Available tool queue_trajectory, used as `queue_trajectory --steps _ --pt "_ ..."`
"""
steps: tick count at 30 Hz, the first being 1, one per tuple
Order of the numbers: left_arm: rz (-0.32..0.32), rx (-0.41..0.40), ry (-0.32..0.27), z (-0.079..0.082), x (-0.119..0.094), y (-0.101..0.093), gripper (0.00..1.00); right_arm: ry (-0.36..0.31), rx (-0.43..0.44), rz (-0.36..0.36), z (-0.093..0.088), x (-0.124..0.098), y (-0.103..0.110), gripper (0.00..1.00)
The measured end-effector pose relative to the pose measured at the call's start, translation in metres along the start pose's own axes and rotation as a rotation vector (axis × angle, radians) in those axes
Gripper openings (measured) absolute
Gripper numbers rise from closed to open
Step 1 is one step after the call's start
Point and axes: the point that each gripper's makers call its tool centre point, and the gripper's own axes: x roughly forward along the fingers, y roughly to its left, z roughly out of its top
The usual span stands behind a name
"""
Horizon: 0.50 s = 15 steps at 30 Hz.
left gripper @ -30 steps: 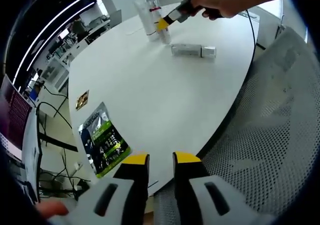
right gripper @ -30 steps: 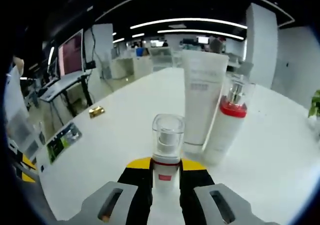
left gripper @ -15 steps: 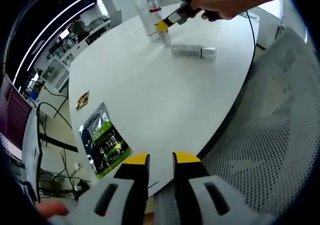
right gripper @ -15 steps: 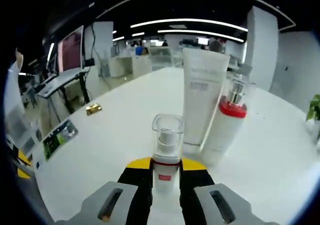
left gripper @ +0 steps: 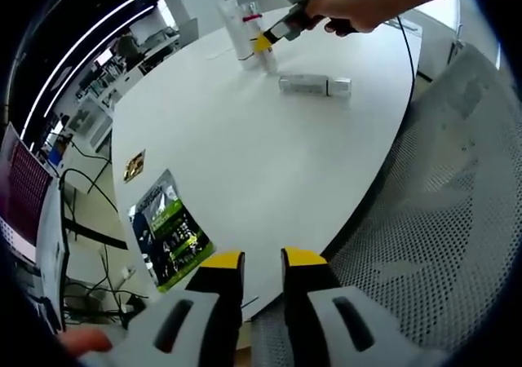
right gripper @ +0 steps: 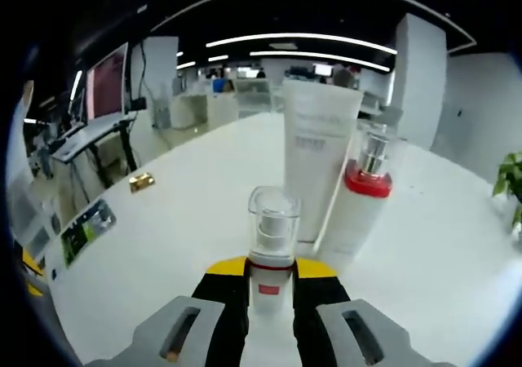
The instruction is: Arrange the skincare products in the storage area until every visible bottle or jar stands upright without overlapping.
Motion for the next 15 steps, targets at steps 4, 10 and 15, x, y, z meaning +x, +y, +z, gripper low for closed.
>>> queue_trajectory --steps 4,10,15 --pt "0.003 -0.002 0.0 0.0 0.0 0.001 0.12 -0.004 0.013 -0.018 0.0 0.004 -0.003 0.14" --pt "0.006 0.001 -0.001 0.0 0.0 0.001 0.12 -0.024 0.022 -0.04 0.001 0.012 -0.007 0.14" --pt "0.012 -0.002 -0.002 0.0 0.0 0.002 0.1 -0.051 0.042 -0.06 0.002 0.013 -0.011 0.15"
